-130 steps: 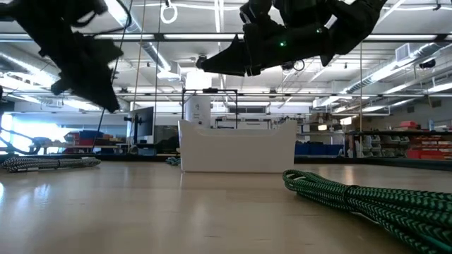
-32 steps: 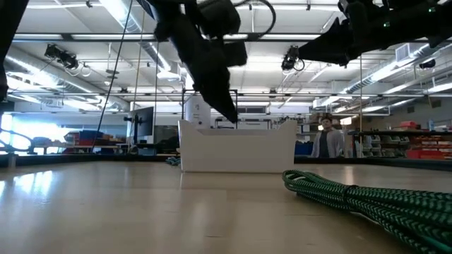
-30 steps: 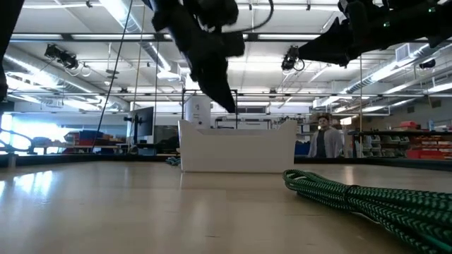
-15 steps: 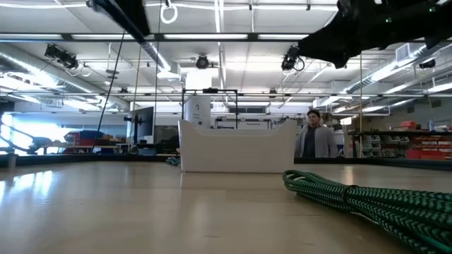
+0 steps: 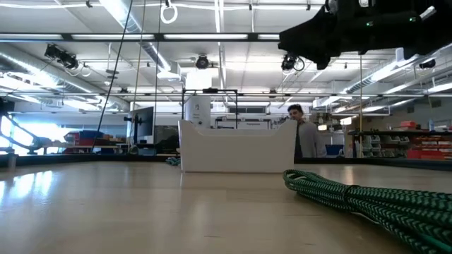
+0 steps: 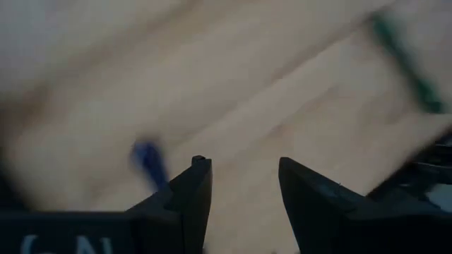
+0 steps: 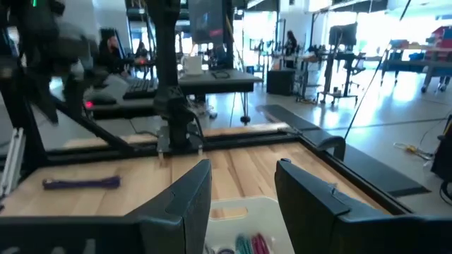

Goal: Pick and place USB-C Cables
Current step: Put the black and violet charger cable into the white bin

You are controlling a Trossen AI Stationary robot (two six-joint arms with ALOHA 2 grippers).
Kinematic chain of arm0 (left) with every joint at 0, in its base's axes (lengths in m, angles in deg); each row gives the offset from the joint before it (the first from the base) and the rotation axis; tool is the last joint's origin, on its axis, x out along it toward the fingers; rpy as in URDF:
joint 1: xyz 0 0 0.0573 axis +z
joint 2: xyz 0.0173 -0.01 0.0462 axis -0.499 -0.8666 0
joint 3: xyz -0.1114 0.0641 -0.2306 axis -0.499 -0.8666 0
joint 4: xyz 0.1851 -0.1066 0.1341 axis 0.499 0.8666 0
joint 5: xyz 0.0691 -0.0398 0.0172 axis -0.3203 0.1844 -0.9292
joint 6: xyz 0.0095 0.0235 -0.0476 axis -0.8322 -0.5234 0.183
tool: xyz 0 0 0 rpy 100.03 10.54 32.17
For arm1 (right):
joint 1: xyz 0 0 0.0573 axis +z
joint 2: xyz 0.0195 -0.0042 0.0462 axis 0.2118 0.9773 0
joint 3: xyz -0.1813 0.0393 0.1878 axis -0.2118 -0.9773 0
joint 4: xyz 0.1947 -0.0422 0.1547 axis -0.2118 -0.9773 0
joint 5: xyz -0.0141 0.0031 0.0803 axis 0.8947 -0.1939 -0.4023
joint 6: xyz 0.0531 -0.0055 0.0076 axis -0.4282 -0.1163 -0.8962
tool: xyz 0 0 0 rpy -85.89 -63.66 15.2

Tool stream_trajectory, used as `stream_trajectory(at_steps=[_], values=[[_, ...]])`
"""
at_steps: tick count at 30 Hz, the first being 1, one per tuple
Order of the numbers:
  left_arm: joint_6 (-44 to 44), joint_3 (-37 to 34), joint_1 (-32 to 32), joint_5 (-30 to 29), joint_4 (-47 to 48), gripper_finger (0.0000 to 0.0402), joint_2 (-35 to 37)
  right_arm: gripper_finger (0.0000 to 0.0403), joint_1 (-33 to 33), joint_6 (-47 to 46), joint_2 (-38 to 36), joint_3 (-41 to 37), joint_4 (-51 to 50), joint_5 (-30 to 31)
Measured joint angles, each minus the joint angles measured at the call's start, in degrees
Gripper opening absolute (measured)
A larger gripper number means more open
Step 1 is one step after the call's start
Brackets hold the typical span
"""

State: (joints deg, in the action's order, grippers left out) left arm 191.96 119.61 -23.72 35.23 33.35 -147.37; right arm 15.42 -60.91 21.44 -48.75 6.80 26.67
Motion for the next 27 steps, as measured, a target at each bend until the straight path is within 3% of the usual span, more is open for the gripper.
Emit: stream_trajectory(at_steps=[3,6,11,16,27], values=[[8.8,0.0,-0.3,11.0,2.0,0.0173,-2.0,0.0162,0.0,0.1,2.8,0.0,3.0,0.0],[12.1,0.0,-0.4,16.5,2.5,0.0187,-4.7,0.0162,0.0,0.1,4.9,0.0,4.3,0.0],[12.9,-1.2,-0.2,19.1,2.1,0.0237,-7.4,0.0162,0.0,0.1,7.0,0.0,5.4,0.0],[13.3,-7.9,-0.2,22.3,-5.7,0.0272,-7.6,0.0162,0.1,0.1,7.2,0.0,5.7,0.0],[15.9,-27.2,-0.1,22.4,-32.0,0.0229,-7.6,0.0162,0.1,-2.4,7.1,0.0,6.7,0.0]])
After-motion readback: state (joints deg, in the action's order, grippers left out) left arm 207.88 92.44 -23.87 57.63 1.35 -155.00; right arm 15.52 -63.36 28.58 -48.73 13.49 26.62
